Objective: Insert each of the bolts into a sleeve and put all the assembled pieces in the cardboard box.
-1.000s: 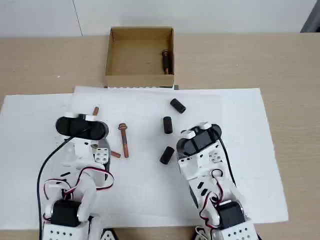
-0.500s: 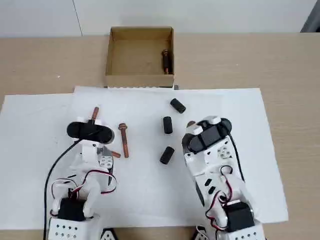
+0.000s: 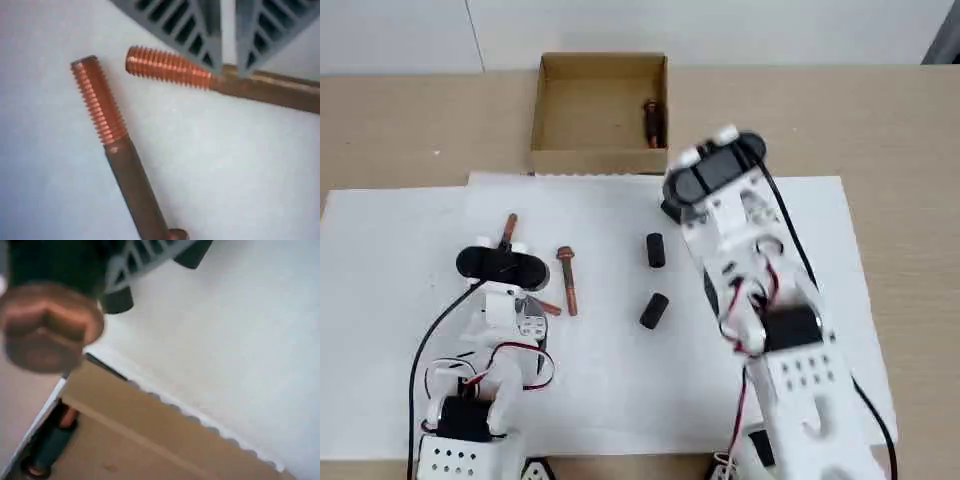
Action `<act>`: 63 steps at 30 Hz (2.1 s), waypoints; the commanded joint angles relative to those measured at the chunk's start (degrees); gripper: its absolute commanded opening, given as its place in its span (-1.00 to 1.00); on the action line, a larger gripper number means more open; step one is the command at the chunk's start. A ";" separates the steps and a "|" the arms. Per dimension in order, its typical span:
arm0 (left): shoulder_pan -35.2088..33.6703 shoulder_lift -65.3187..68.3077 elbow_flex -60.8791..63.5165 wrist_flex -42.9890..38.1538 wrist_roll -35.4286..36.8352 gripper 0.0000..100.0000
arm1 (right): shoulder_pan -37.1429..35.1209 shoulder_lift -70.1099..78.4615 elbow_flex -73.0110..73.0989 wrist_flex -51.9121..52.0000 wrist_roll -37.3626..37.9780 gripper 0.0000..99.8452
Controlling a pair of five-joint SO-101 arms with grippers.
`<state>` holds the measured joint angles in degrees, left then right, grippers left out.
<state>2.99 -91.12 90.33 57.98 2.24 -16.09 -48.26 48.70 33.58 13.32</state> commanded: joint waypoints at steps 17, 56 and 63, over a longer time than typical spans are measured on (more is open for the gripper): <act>-0.18 -0.62 -0.31 -0.70 -0.09 -0.99 | 0.22 32.57 -20.04 -19.74 13.80 -0.99; -0.18 -0.62 -0.31 -0.70 0.00 -0.99 | -4.18 82.86 -76.66 -7.25 17.32 -0.87; -0.18 -0.62 -0.31 -0.70 0.00 -0.99 | -4.09 74.33 -76.66 5.05 17.23 -0.99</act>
<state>2.99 -91.12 90.33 57.98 2.24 -19.78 33.14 -25.14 34.37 30.29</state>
